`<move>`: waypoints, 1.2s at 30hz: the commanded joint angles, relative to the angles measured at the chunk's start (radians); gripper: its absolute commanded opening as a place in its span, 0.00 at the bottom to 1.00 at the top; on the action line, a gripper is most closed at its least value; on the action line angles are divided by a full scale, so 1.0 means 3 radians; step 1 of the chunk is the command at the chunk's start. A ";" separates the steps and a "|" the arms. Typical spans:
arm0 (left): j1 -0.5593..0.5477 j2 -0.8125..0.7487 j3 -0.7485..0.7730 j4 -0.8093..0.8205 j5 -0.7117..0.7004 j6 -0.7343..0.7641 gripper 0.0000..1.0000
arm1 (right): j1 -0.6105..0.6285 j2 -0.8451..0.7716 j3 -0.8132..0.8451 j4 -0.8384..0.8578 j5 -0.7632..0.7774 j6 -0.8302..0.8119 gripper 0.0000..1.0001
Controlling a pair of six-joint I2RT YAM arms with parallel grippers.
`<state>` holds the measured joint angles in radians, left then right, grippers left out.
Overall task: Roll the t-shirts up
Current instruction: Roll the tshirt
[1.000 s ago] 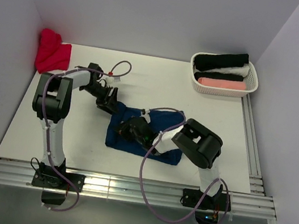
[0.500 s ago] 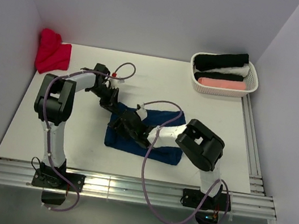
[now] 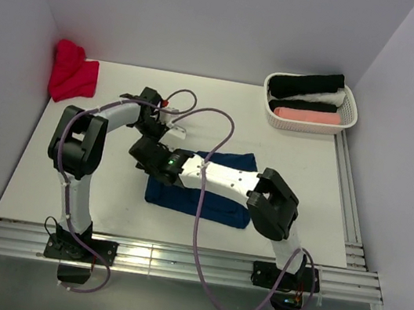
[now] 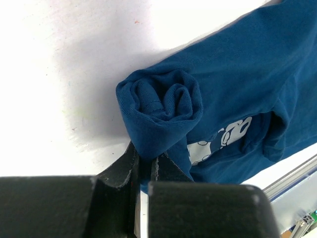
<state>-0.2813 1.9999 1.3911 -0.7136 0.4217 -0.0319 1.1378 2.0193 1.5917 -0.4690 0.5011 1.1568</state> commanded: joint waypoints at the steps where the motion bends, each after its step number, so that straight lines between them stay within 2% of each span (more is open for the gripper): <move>1: -0.0023 -0.0045 0.0083 -0.0096 -0.0363 0.0019 0.00 | 0.0063 0.0212 0.0415 -0.0625 0.0349 -0.0179 0.61; 4: -0.0044 -0.0029 0.0124 -0.0132 -0.0368 0.0004 0.00 | 0.0094 0.0320 0.0569 -0.0676 0.0365 -0.0226 0.59; 9: -0.0085 -0.0009 0.0164 -0.0158 -0.0393 -0.0016 0.00 | 0.0129 0.0346 0.0503 -0.0447 0.0263 -0.0318 0.57; 17: -0.0141 0.0078 0.0338 -0.0290 -0.0521 0.0014 0.00 | 0.0180 0.0448 0.0467 -0.0482 0.0125 -0.0338 0.57; 28: -0.0167 0.0170 0.0563 -0.0434 -0.0583 0.0009 0.02 | 0.0329 0.0729 0.0728 -0.1075 0.0073 -0.0190 0.56; 32: -0.0177 0.0206 0.0579 -0.0434 -0.0582 -0.0006 0.02 | 0.0375 0.0714 0.0672 -0.1121 0.0048 -0.0108 0.47; 36: -0.0177 0.0231 0.0630 -0.0439 -0.0557 -0.0006 0.10 | 0.0385 0.0571 0.0361 -0.0877 -0.0008 -0.0032 0.40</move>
<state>-0.3328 2.0594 1.5368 -0.8566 0.2821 -0.0414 1.2316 2.2280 1.7615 -0.7387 0.5301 1.1023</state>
